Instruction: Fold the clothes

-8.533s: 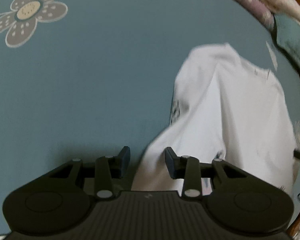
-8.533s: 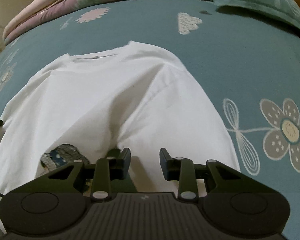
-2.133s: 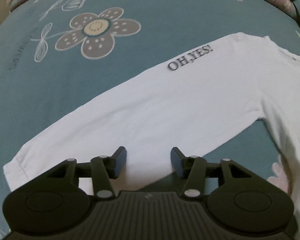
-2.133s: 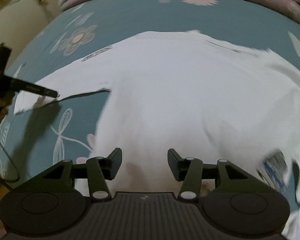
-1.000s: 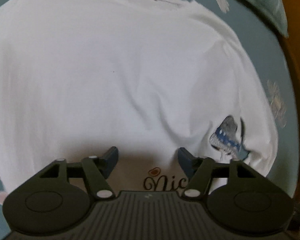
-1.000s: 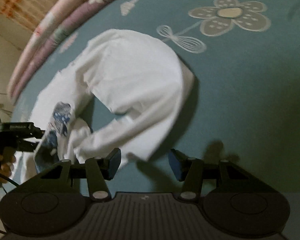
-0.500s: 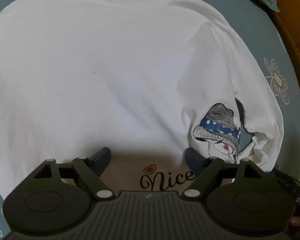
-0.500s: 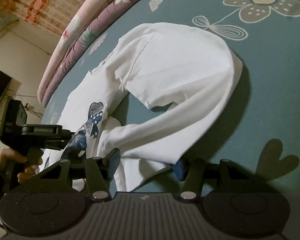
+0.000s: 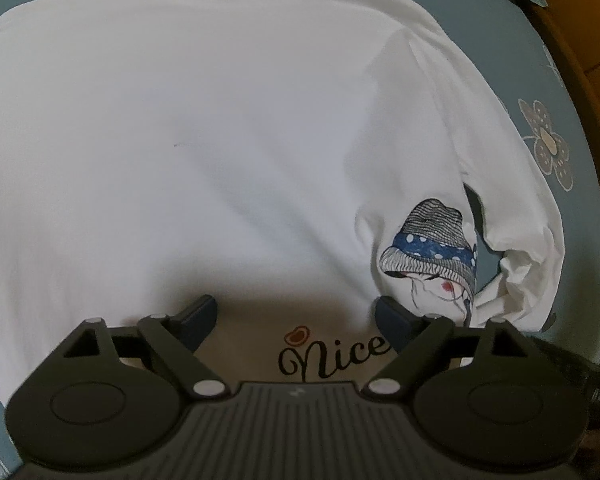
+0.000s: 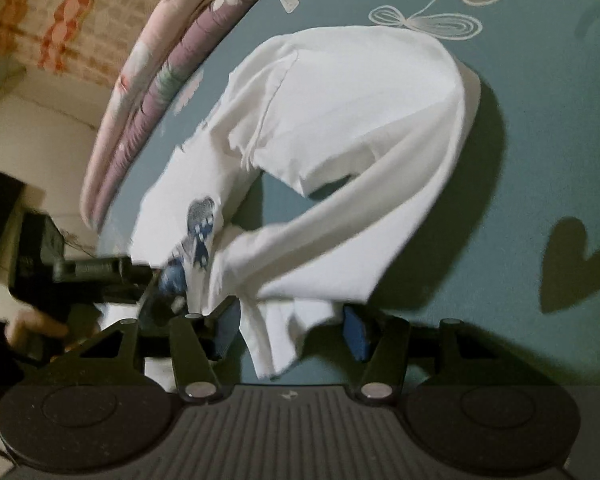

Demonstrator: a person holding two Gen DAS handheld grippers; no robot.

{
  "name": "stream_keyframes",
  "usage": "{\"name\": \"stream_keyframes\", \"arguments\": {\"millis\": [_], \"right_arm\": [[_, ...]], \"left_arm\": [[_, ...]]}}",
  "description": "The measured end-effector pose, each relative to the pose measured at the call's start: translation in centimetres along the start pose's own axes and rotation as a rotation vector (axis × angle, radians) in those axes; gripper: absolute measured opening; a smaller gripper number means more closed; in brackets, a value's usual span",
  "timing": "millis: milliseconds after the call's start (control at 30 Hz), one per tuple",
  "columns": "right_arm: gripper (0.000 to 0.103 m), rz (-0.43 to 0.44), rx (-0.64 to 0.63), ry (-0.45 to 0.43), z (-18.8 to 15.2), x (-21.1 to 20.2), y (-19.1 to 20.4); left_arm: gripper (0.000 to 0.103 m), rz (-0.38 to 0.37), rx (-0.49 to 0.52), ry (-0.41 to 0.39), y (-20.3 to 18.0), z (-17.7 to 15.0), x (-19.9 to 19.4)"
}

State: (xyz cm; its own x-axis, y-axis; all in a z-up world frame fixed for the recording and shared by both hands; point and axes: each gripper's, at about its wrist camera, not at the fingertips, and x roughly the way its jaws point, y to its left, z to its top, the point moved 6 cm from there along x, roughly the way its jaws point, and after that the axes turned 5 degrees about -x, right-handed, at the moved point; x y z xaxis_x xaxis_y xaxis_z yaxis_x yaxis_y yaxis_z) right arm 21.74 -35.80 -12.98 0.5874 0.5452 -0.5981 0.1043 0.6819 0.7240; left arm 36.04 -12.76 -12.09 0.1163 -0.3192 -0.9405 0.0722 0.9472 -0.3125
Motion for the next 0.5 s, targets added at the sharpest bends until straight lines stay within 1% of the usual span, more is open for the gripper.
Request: {"name": "stream_keyframes", "arguments": {"millis": [33,67,100,133,200,300,367,433,500], "right_arm": [[0.057,0.014,0.017,-0.005,0.2,0.1,-0.2],[0.043,-0.005,0.030,-0.004,0.1,-0.1,-0.5],[0.018,-0.024,0.043,-0.003,-0.1,-0.3,-0.8],[0.010,-0.031,0.076,-0.003,-0.5,-0.5,-1.1],[0.010,-0.043,0.141,-0.003,-1.4,-0.9,-1.8],[0.011,-0.035,0.182,-0.034,-2.1,-0.7,-1.5],[0.008,-0.038,0.179,-0.038,-1.9,-0.3,-1.2],[0.008,-0.066,0.163,-0.025,-1.8,-0.4,-0.9],[0.008,-0.104,0.179,-0.012,-1.9,-1.3,-0.8]], "left_arm": [[0.087,-0.001,0.004,0.000,0.0,0.0,0.0],[0.088,0.000,0.008,0.002,-0.1,0.0,0.0],[0.088,0.000,0.013,0.004,-0.1,0.0,0.0],[0.088,-0.001,0.019,0.007,-0.1,-0.1,0.0],[0.088,-0.005,0.030,0.011,-0.3,0.1,0.1],[0.088,-0.008,0.042,0.013,-0.3,0.0,0.2],[0.089,-0.008,0.049,0.012,-0.4,0.0,0.1],[0.089,-0.005,0.058,0.018,-0.4,0.0,0.1],[0.089,-0.005,0.068,0.028,-0.5,0.0,0.1]]}}
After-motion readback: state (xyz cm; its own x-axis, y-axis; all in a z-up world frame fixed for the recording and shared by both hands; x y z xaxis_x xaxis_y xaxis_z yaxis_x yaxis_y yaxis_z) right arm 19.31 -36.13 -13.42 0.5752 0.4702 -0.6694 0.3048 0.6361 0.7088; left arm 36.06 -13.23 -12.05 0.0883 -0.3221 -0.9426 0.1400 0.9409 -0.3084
